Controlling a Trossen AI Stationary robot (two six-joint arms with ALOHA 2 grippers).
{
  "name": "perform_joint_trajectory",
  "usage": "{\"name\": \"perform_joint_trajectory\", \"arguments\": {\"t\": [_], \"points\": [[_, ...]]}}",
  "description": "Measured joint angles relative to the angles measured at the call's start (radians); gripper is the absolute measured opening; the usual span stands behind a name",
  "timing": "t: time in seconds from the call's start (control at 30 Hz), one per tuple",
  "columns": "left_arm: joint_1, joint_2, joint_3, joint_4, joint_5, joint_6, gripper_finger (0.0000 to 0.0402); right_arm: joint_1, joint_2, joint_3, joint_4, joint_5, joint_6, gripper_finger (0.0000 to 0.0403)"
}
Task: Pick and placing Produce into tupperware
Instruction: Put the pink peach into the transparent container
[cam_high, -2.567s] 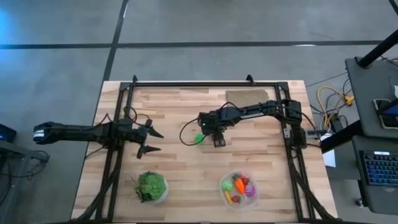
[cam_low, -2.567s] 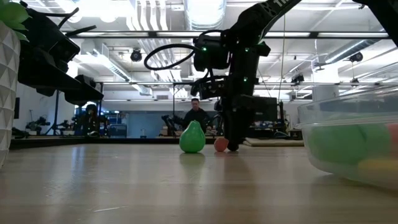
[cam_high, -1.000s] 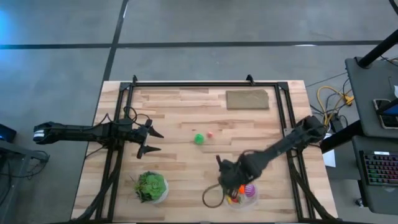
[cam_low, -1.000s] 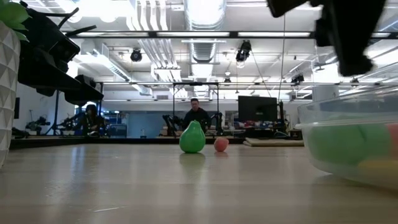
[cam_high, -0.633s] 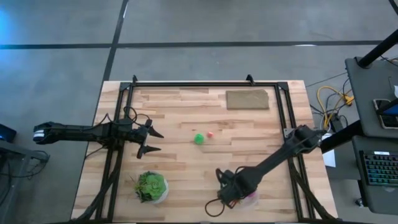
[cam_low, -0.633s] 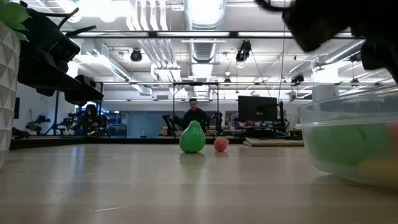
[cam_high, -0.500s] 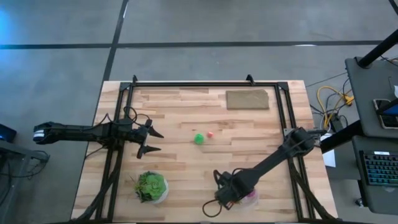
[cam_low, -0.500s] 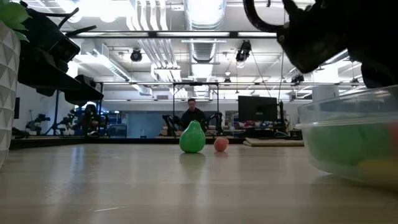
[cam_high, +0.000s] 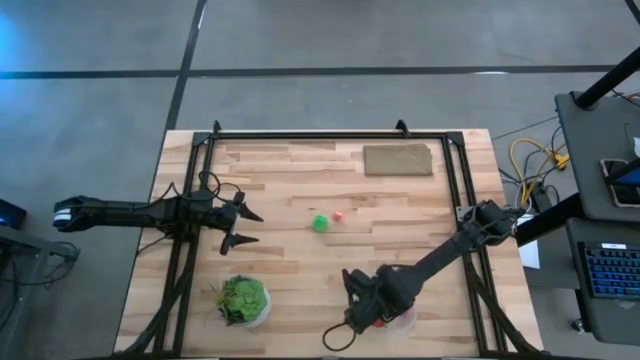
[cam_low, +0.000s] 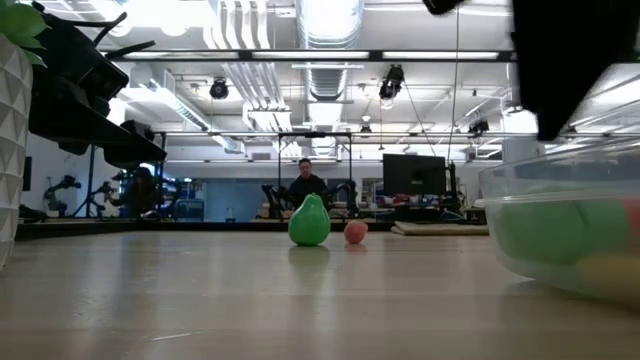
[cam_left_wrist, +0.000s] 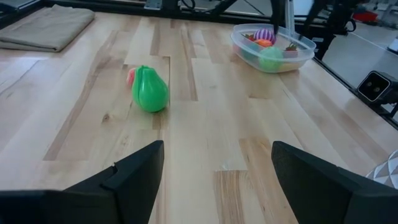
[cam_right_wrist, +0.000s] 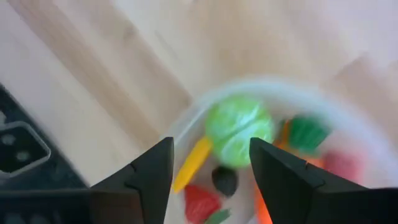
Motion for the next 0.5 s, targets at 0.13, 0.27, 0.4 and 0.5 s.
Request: {"name": "perform_joint_trajectory", "arguments": {"t": [0.13,0.27,0.4,0.5], "points": [[0.0,0.0,0.0,0.0,0.0,0.0,0.0283,-0.083,-0.007,0.023,-0.061,-0.001,-0.155,0.0203],[0.0,0.0,0.0,0.0,0.0,0.0,0.0283,-0.229,-0.008,-0.017,-0.069,-0.079,-0.362,0.0203],[0.0,0.0,0.0,0.0,0.0,0.0,0.0283,-0.385,-0.009,-0.015,-0.063,-0.079,-0.599,0.0203],[0.0,0.0,0.0,0.0,0.0,0.0,0.0283,-0.482,-0.009,-0.009,-0.067,-0.079,-0.757,0.0203]]}}
